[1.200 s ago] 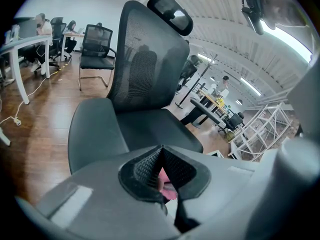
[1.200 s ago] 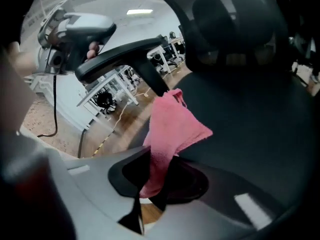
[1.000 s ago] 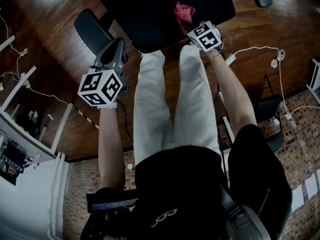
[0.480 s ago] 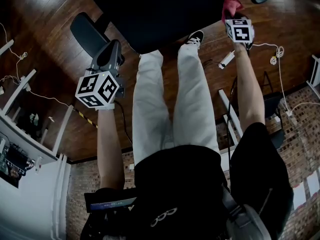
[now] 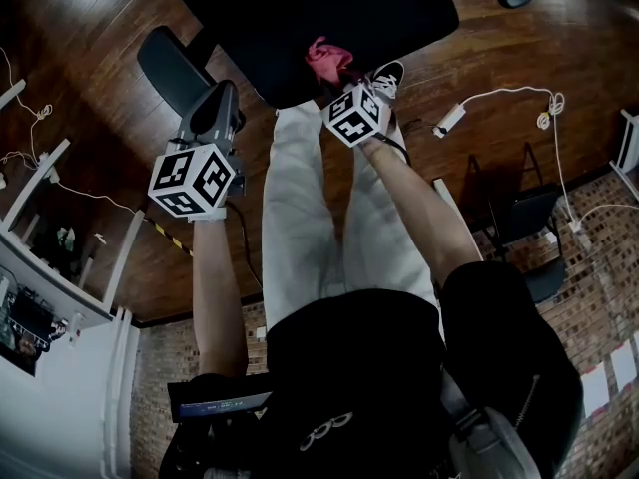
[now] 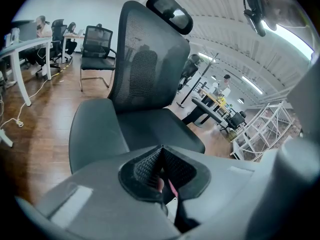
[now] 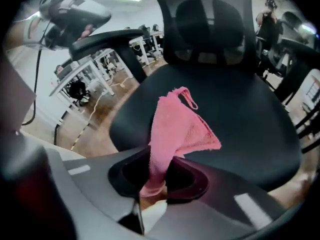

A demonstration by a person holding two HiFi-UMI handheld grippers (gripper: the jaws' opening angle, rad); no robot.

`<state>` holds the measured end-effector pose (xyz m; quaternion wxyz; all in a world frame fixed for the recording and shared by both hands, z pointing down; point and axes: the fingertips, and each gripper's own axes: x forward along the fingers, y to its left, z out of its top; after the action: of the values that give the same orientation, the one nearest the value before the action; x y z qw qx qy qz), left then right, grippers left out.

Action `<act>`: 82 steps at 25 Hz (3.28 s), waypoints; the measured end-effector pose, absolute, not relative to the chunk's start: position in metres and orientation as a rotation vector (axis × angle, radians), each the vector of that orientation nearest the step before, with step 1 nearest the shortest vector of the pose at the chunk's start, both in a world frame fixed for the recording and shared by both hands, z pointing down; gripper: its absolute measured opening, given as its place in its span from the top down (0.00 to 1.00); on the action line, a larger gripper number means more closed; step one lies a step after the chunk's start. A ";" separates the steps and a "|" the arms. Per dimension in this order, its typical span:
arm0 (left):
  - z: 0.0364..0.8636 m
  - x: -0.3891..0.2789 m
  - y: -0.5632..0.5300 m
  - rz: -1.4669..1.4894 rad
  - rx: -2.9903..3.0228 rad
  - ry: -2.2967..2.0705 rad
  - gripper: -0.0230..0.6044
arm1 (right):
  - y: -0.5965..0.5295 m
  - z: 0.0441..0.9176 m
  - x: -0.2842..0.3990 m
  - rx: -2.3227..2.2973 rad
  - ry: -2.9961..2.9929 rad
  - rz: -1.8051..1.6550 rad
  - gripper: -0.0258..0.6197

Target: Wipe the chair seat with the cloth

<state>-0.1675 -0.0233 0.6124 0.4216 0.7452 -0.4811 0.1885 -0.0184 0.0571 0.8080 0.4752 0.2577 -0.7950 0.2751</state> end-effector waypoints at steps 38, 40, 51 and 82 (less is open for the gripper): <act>0.610 -0.162 -0.024 0.479 1.881 -1.216 0.97 | -0.003 0.823 0.202 0.924 -1.632 0.640 0.86; 0.610 -0.164 -0.024 0.482 1.880 -1.221 0.97 | 0.027 0.826 0.146 0.824 -1.696 0.646 0.86; 0.616 -0.159 -0.024 0.513 1.866 -1.254 0.97 | 0.169 0.787 -0.149 0.084 -2.163 0.710 0.86; 0.435 -0.019 0.153 0.542 2.158 -1.090 0.97 | 0.104 0.444 0.169 0.883 -2.321 0.632 0.86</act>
<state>-0.0189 0.1532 0.4353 0.3260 0.8234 -0.4158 0.2069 0.1691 0.1041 0.4443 0.2856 0.3302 -0.8681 0.2364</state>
